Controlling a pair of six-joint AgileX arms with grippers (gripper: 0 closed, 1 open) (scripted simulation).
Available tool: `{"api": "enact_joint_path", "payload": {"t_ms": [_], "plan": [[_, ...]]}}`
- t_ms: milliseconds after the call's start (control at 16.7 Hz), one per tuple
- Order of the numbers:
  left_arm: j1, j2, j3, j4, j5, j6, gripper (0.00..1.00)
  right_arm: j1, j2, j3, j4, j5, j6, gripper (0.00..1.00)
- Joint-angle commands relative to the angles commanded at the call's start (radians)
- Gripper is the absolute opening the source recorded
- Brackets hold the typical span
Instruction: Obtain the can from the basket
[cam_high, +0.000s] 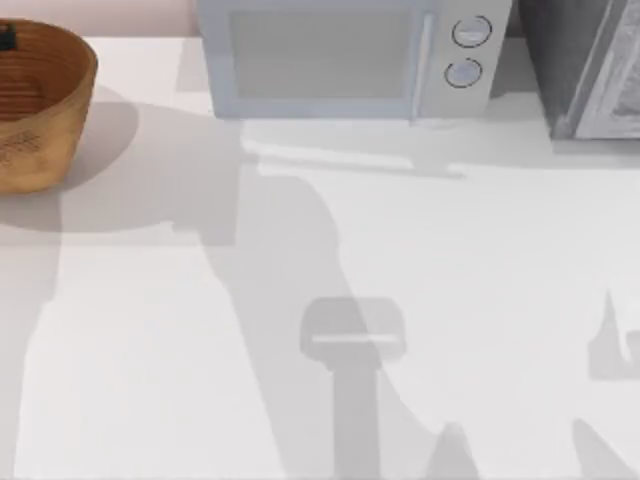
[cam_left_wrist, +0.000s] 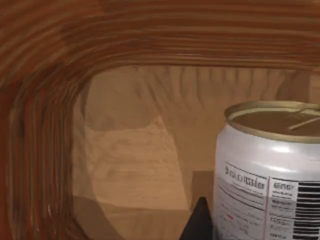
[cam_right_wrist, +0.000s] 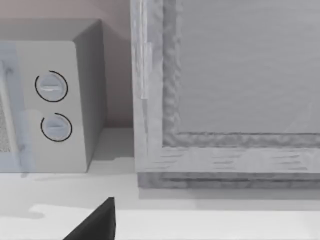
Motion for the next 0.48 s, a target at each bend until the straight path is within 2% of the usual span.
{"api": "enact_joint_path", "payload": {"t_ms": [180,480], "plan": [[-0.002,-0.234,-0.227,0.123,0.022,-0.013,0.00,0.000,0.000,0.000,0.000,0.000,0.000,1.00],[-0.034,-0.738,-0.712,0.300,0.047,-0.031,0.00,0.000,0.000,0.000,0.000,0.000,0.000,1.00]]}}
